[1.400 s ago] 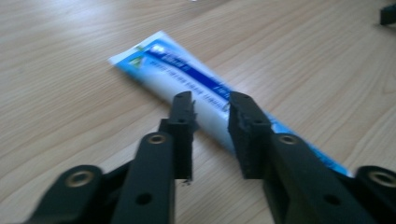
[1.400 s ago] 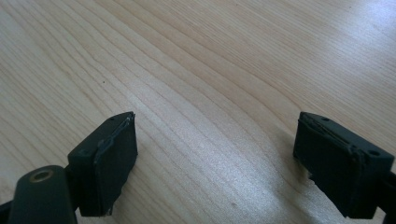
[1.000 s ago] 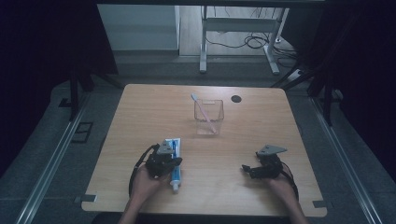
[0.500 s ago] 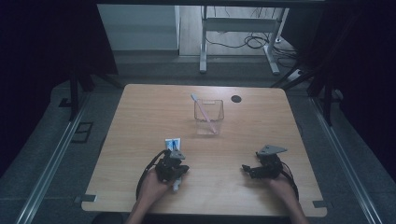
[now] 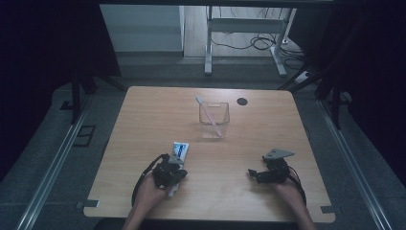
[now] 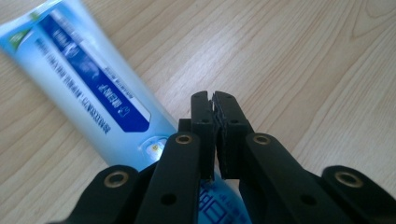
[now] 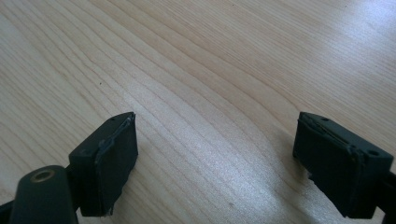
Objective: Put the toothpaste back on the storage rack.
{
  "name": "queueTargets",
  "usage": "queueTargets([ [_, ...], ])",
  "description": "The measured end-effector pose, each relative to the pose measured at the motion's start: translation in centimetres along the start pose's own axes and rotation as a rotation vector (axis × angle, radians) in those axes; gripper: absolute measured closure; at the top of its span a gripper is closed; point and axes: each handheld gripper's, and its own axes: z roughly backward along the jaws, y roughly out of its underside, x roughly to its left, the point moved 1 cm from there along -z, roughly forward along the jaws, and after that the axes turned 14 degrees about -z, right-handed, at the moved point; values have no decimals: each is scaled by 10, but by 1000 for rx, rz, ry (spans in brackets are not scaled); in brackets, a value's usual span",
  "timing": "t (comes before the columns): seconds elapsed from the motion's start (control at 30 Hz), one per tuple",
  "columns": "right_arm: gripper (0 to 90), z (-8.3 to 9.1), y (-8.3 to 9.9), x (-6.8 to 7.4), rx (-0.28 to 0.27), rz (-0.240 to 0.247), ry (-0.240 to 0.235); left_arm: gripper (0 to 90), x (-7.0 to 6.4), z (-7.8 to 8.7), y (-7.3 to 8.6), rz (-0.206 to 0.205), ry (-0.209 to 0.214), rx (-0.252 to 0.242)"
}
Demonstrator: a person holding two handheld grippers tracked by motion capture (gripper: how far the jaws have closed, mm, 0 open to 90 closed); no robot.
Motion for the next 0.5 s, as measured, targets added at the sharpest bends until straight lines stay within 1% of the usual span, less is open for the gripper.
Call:
queueTargets([
  [0.07, 140, 0, 0, 0, 0, 0, 0, 872, 1, 1, 4, 3, 3, 10],
  [0.17, 140, 0, 0, 0, 0, 0, 0, 872, 3, 0, 9, 6, -5, 25],
  [0.27, 140, 0, 0, 0, 0, 0, 0, 875, 7, 4, 13, 24, 1, 15],
  [0.3, 140, 0, 0, 0, 0, 0, 0, 875, 8, 5, 14, 17, -4, 23],
  [0.37, 140, 0, 0, 0, 0, 0, 0, 870, 9, 8, 15, 14, -18, 30],
  [0.43, 140, 0, 0, 0, 0, 0, 0, 858, 12, 10, 17, 20, -26, 32],
  [0.47, 140, 0, 0, 0, 0, 0, 0, 853, 14, 11, 18, 17, -31, 34],
  [0.5, 140, 0, 0, 0, 0, 0, 0, 851, 15, 12, 19, 24, -34, 35],
])
